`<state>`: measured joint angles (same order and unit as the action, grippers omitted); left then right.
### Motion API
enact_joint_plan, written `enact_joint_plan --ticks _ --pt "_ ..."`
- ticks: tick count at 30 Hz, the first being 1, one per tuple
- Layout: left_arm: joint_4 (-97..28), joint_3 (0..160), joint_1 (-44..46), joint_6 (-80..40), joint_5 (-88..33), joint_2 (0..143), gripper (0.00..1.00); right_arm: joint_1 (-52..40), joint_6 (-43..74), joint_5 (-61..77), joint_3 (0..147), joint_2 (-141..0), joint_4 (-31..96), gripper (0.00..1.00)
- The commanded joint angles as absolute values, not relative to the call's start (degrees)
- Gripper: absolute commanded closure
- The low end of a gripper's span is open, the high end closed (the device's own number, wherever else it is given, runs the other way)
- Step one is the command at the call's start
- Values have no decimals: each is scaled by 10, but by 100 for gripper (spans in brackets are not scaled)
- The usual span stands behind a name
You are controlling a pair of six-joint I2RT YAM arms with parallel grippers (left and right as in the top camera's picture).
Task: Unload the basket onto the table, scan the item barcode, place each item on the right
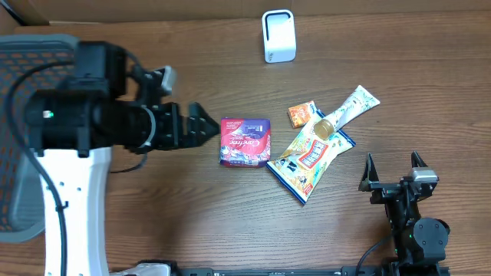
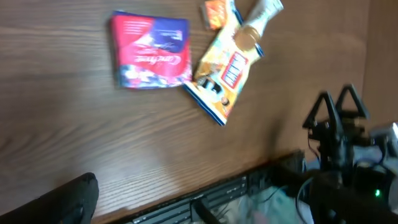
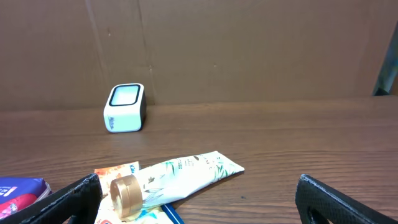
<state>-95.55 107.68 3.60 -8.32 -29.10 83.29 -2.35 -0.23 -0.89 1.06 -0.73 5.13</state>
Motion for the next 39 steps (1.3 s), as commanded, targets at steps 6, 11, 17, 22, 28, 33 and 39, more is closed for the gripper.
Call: enact_joint_plan --ticks 6,11,17,22,28,33,39 --pt "-927 1069 105 -83 -253 833 0 -25 -5 -14 5 -2 48 0" --pt "-871 1060 111 -128 -234 833 0 -25 -5 -14 5 -2 48 0" --pt "-828 1044 111 -129 -227 833 0 -25 -5 -14 5 -2 48 0" --pt "-817 1042 111 -129 -155 837 0 -25 -5 -14 5 -2 48 0" --pt "-792 1042 111 -130 -114 854 0 -25 -5 -14 5 -2 46 0" --pt "-794 1042 111 -138 -114 877 0 -26 129 175 5 -2 23 0" --pt "-795 1042 111 -138 -116 897 0 -26 230 330 5 -2 -120 0"
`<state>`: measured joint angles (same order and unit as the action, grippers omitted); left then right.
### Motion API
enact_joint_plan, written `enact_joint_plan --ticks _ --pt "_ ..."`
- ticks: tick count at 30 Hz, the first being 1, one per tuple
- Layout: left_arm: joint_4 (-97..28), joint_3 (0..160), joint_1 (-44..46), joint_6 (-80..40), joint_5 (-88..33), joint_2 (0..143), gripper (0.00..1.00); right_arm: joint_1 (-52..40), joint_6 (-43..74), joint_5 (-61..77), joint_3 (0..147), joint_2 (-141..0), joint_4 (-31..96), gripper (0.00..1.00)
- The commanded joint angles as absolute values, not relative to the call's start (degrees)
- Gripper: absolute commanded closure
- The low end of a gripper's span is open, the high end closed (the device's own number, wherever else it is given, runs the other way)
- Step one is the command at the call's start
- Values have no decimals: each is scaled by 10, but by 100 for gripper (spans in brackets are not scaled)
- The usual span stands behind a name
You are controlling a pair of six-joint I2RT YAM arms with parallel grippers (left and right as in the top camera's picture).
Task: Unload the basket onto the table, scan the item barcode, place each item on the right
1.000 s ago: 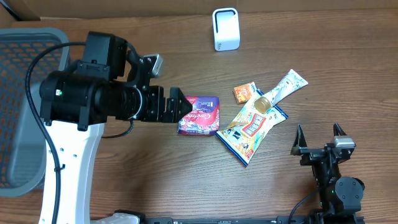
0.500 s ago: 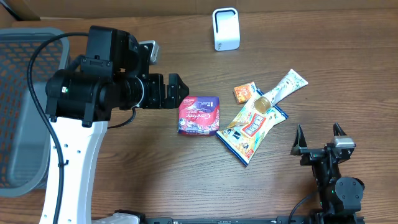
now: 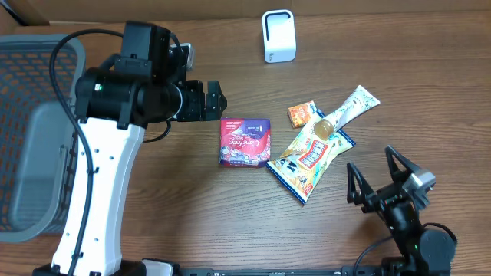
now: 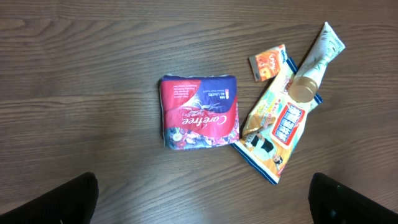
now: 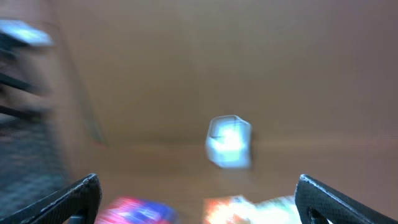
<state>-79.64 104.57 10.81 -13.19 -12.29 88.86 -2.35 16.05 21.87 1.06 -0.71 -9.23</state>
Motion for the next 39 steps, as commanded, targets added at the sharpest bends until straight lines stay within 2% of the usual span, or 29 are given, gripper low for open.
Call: enact_joint_plan --ticks 1,6,10,13,16,21,25,31,35,37,39 --pt "-795 1042 111 -138 -116 900 0 -26 230 336 5 -2 -141 0" --pt "-796 1042 111 -138 -116 908 0 -26 229 361 8 -2 -255 0" --pt "-795 1042 110 -137 -114 908 0 -17 220 346 65 -6 -256 0" --pt "-795 1042 110 -138 -114 908 0 -6 174 347 149 -33 -170 0" --pt "-795 1042 110 -138 -114 908 0 5 93 347 267 -100 -17 0" --pt "-795 1042 110 -138 -114 908 0 11 -11 374 503 -299 266 0" --pt "-795 1042 110 -138 -114 908 0 11 -14 469 700 -478 460 0" --pt "-795 1042 110 -138 -114 908 0 11 -13 695 825 -645 584 0" --pt "-795 1042 110 -138 -114 908 0 7 -13 734 825 -717 583 0" --pt "-795 1042 110 -138 -114 908 0 -1 -3 676 825 -745 589 8" --pt "-795 1042 110 -138 -114 908 0 -15 95 528 825 -771 589 25"
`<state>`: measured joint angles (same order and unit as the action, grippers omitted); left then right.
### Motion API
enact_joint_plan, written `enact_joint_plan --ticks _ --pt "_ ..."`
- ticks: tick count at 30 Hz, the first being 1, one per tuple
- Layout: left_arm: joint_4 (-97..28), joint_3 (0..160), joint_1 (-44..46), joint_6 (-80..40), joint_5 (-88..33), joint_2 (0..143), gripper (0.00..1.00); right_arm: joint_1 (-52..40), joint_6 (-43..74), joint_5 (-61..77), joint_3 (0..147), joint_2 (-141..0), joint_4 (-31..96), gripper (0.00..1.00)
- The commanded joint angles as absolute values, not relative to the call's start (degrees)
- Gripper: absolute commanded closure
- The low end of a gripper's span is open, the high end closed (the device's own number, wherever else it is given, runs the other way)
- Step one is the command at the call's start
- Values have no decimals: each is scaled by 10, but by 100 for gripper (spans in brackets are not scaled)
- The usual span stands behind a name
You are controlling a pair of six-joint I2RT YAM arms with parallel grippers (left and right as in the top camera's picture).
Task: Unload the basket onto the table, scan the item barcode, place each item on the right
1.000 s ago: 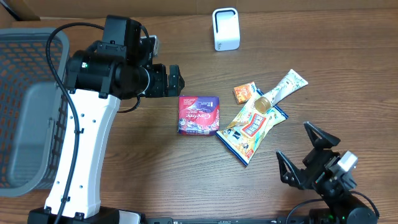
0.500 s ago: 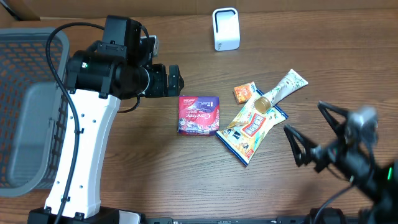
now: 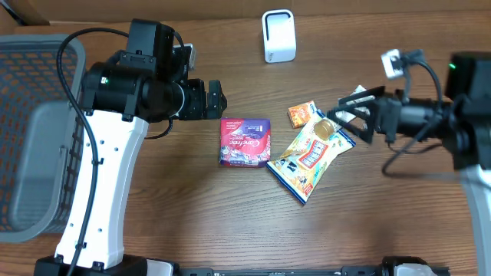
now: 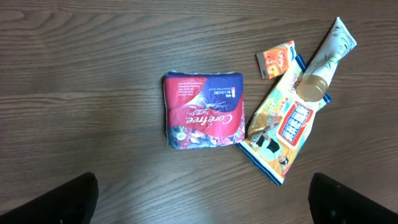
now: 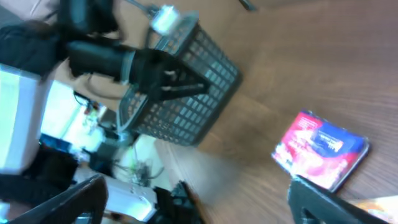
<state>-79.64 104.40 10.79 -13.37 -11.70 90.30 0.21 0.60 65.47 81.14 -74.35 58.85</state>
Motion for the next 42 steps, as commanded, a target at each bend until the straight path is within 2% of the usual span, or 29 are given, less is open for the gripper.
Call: enact_joint_plan --ticks 1,2,3,6,12,15,20,21,23,28,30,36,39,42 --pt "-795 1042 110 -138 -114 908 0 -23 171 431 825 -784 595 39" --pt "-795 1042 110 -138 -114 908 0 -32 246 340 825 -797 608 44" --pt "-795 1042 110 -138 -114 908 0 -41 301 269 825 -810 621 44" --pt "-794 1042 110 -138 -114 908 0 -68 356 169 825 -852 638 44" --pt "-795 1042 110 -137 -114 908 0 -98 359 167 816 -912 638 44" --pt "-795 1042 109 -137 -114 908 0 -121 358 158 794 -929 637 39" --pt "-794 1042 109 -138 -114 908 0 -150 358 155 750 -952 597 38" --pt "-794 1042 109 -138 -114 908 0 -153 358 154 746 -954 589 37" --pt "-794 1042 109 -138 -114 908 0 -157 358 154 740 -956 572 28" --pt "-795 1042 109 -138 -114 908 0 -157 359 154 734 -956 517 27" --pt "-795 1042 109 -137 -114 908 0 -157 359 154 734 -956 489 34" --pt "-795 1042 109 -137 -114 908 0 -159 390 139 734 -989 446 82" --pt "-795 1042 109 -137 -114 908 0 -161 419 104 733 -1016 430 96" --pt "-795 1042 109 -137 -114 908 0 -161 420 92 733 -1038 416 96"
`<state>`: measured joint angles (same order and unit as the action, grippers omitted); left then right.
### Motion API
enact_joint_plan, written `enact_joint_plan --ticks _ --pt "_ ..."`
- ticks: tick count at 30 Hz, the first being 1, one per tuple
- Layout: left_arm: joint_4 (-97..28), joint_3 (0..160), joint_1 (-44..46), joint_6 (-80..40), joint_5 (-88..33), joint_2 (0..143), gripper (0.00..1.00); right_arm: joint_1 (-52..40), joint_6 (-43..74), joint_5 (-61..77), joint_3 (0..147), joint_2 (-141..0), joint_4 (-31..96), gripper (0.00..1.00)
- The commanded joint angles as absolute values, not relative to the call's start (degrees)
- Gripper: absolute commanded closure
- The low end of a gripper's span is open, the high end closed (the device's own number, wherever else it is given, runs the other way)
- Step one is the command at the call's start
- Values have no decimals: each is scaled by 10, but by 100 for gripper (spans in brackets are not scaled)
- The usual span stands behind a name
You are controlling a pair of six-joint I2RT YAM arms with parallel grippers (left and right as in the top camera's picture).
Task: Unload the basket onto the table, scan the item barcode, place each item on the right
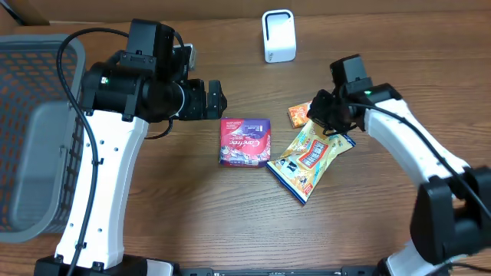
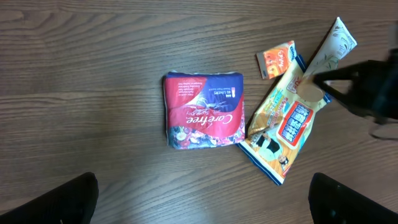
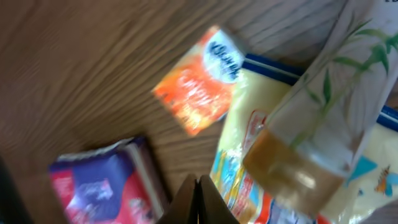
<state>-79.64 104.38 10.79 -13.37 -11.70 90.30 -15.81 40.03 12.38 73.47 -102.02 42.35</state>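
Four items lie mid-table: a red and purple pack (image 1: 245,141), a yellow snack bag (image 1: 307,159), a small orange packet (image 1: 298,114) and a white tube (image 2: 328,53) with a gold cap (image 3: 292,165). The white scanner (image 1: 278,34) stands at the back. My right gripper (image 3: 200,182) is shut with nothing in it. It hovers low between the orange packet (image 3: 199,87) and the cap, over the bag's upper end. My left gripper (image 2: 202,186) is open, high above the table, left of the pack (image 2: 202,111).
A dark mesh basket (image 1: 38,115) stands at the left edge. The right arm (image 1: 406,146) reaches in from the front right and covers most of the tube in the overhead view. A cardboard wall runs along the back.
My right gripper was open to the right of the tube. It is now shut, low over the gold cap and the orange packet. The left arm and the items have not moved.
At first my left gripper was low, left of the red pack, and my right gripper stood open at the front right. Then the left arm was raised above the items and stayed. The right gripper later appeared open beside the tube, and is now shut over it.
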Motion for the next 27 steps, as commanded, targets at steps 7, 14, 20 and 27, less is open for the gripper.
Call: enact_joint_plan --ticks 7,14,20,27 --pt "-795 1042 109 -137 -114 908 0 -161 420 -24 733 -1041 446 96" --pt "-795 1042 109 -138 -114 908 0 -160 401 -91 750 -1041 495 96" --pt "-795 1042 109 -137 -114 908 0 -159 401 -126 772 -1040 539 95" --pt "-795 1042 109 -137 -114 908 0 -159 401 -145 777 -1040 577 86"
